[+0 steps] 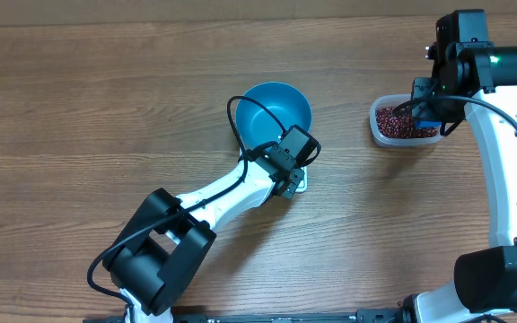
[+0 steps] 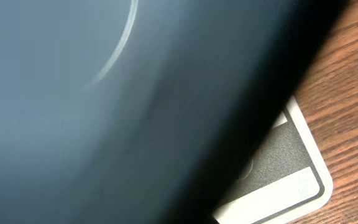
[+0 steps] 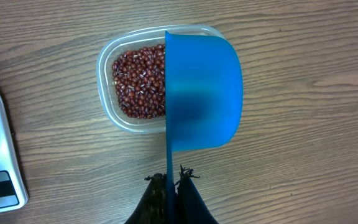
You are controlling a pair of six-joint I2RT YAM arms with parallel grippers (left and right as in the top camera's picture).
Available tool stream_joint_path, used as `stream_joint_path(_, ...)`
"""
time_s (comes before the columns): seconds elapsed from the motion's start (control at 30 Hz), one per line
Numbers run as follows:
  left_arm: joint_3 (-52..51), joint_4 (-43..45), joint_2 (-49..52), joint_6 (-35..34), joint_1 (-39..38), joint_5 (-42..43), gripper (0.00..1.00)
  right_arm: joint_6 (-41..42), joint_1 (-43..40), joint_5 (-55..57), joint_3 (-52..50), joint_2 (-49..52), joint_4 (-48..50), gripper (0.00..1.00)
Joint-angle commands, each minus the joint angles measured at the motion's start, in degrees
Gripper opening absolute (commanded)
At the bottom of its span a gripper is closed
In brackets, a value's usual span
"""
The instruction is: Scoop item into bowl and weigh 150g on scale
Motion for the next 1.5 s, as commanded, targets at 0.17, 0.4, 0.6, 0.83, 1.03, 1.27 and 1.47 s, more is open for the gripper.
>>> stream_joint_path(0.17, 0.3, -0.8, 2.8, 1.2, 0.0, 0.5, 0.04, -0.3, -0.2, 0.0, 0.0, 0.2, 0.4, 0.04)
stream_joint_path(0.4, 2.9, -3.9, 0.0, 1.5, -0.5, 0.4, 0.04, -0.2, -0.2, 0.0, 0.0, 0.2, 0.4, 0.04)
stream_joint_path(0.6, 3.3, -5.5, -5.8, 1.5, -0.5, 4.0, 0.04, -0.2, -0.2, 0.0, 0.0, 0.2, 0.3, 0.04)
stream_joint_path(0.83, 3.3, -8.3, -11.2, -0.7, -0.5, 5.3, 0.04, -0.2, -0.2, 0.0, 0.0, 0.2, 0.1, 0.04)
stream_joint_path(1.03, 3.5, -11.8, -14.3, -2.4, -0.5, 7.8, 0.04, -0.2, -0.2, 0.0, 0.0, 0.2, 0.2, 0.04)
stream_joint_path(1.27, 7.2, -18.1, -16.5, -2.8, -0.3, 2.7, 0.04, -0.3, -0.2, 0.0, 0.0, 0.2, 0.8, 0.04)
stream_joint_path(1.47, 15.8, -21.6, -16.7, -2.6, 0.9, -6.0, 0.04, -0.2, -0.2, -0.5, 0.0, 0.2, 2.9, 0.04)
